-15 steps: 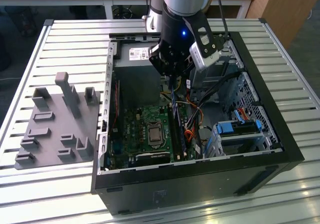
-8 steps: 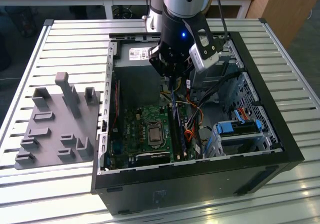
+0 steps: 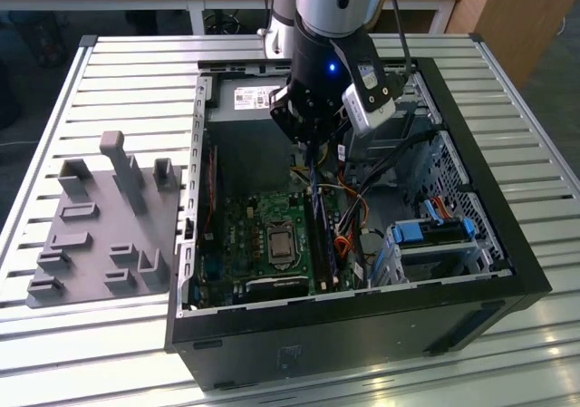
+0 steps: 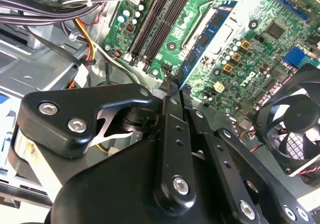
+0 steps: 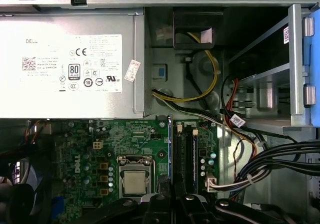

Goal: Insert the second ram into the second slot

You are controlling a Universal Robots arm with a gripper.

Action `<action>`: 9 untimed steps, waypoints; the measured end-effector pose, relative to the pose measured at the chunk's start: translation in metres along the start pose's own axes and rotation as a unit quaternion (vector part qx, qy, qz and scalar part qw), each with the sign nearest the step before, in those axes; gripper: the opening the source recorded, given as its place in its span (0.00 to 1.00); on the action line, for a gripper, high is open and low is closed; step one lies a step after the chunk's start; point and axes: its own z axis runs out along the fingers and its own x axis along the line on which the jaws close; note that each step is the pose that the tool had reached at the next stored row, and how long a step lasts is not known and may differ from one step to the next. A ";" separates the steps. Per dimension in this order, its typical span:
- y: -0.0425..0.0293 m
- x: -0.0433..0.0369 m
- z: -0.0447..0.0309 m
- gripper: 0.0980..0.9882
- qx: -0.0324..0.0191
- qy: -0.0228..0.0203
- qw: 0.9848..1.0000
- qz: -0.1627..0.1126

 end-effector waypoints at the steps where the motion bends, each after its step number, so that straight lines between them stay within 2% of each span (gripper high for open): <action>1: 0.0000 0.0000 0.0005 0.04 0.000 0.000 1.000 0.000; 9: -0.0007 -0.0001 0.0062 0.04 0.000 0.000 1.000 0.000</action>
